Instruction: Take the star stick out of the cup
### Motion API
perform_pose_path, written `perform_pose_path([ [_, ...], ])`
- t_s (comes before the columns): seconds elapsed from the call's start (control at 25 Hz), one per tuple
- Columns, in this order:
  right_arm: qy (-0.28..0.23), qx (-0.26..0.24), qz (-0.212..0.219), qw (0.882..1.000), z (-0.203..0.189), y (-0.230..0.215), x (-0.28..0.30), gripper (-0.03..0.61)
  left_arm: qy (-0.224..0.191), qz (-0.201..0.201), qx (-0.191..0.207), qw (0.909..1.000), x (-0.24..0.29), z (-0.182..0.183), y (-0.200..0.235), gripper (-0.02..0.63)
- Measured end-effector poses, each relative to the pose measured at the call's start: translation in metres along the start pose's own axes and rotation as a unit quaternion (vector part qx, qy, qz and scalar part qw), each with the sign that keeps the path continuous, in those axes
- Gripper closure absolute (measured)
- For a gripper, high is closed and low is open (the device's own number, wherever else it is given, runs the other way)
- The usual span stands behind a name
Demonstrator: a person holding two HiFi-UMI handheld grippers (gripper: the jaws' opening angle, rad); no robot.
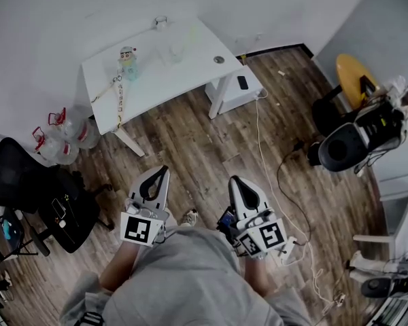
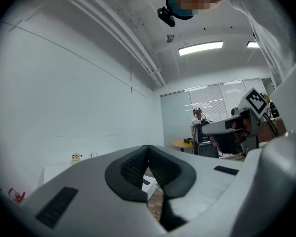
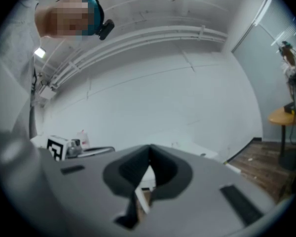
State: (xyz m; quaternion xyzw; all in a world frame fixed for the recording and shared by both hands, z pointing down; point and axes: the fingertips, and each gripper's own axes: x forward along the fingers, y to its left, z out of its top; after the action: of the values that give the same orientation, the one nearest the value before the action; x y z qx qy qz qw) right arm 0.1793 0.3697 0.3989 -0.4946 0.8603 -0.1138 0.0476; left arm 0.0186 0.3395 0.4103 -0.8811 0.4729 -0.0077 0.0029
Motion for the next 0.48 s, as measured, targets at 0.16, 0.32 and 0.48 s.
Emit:
perform_pose_path([
  [0.16,-0.002,-0.004,-0.007,1.0,0.002,-0.005,-0.003,0.543,0.0,-0.004,0.002,1.0,0.003,0.0,-0.006,0.581],
  [0.32,0.007,-0.011,-0.011,1.0,0.0,-0.01,0.001,0.543,-0.01,0.004,-0.011,0.9999,0.009,0.003,-0.004,0.581],
  [0.48,0.013,-0.018,-0.016,1.0,-0.002,-0.013,0.007,0.543,-0.015,-0.001,-0.021,0.9997,0.019,0.001,-0.002,0.581],
])
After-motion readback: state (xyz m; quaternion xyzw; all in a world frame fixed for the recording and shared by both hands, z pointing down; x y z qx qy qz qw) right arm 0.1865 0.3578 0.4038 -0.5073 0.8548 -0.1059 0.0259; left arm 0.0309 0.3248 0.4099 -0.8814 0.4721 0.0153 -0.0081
